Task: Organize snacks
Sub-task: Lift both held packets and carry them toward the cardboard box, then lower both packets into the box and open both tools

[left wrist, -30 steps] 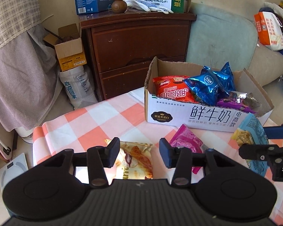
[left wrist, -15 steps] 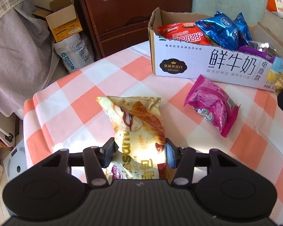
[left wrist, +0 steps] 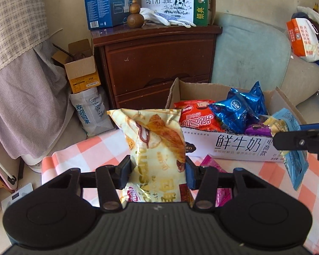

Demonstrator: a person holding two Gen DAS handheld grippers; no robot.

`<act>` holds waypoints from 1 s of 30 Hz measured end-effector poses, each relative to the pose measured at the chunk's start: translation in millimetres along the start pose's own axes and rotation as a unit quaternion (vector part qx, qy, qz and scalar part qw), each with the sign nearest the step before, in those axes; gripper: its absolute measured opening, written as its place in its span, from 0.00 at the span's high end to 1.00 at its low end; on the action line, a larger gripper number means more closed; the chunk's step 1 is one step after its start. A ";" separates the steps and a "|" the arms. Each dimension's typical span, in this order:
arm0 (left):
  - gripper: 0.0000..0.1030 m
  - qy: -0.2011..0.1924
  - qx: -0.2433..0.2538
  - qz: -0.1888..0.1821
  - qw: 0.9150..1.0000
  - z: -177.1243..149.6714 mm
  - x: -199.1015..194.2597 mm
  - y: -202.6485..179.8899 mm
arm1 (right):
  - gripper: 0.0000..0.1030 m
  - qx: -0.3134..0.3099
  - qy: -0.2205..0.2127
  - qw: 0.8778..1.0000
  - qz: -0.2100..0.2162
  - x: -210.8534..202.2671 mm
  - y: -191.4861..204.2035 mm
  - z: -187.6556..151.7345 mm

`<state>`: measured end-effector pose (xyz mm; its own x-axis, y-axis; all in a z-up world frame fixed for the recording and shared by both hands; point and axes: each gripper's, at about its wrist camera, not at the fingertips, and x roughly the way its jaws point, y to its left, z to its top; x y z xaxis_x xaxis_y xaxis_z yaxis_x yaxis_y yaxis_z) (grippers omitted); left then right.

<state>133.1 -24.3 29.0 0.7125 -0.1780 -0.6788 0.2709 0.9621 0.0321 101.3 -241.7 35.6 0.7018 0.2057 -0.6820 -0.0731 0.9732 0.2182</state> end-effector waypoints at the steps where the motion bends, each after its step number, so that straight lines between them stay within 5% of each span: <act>1: 0.53 -0.007 0.000 -0.002 1.000 3.7 -2.6 -1.4 | 0.47 0.003 -0.008 1.000 0.000 -2.1 -1.2 3.2; 15: 0.53 -0.065 -0.010 0.000 0.998 65.1 10.7 -14.9 | 0.47 0.091 -0.111 0.989 -0.043 -17.7 -39.4 41.8; 30: 0.52 -0.046 -0.011 -0.017 0.999 98.9 68.9 -39.8 | 0.47 0.152 -0.111 0.978 -0.086 17.5 -66.3 51.6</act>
<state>235.4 -95.3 53.5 0.7606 -0.2273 -0.6081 0.2822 0.9594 -0.0057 155.0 -308.0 45.2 0.8246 -0.0197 -0.5654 0.2500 0.9092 0.3330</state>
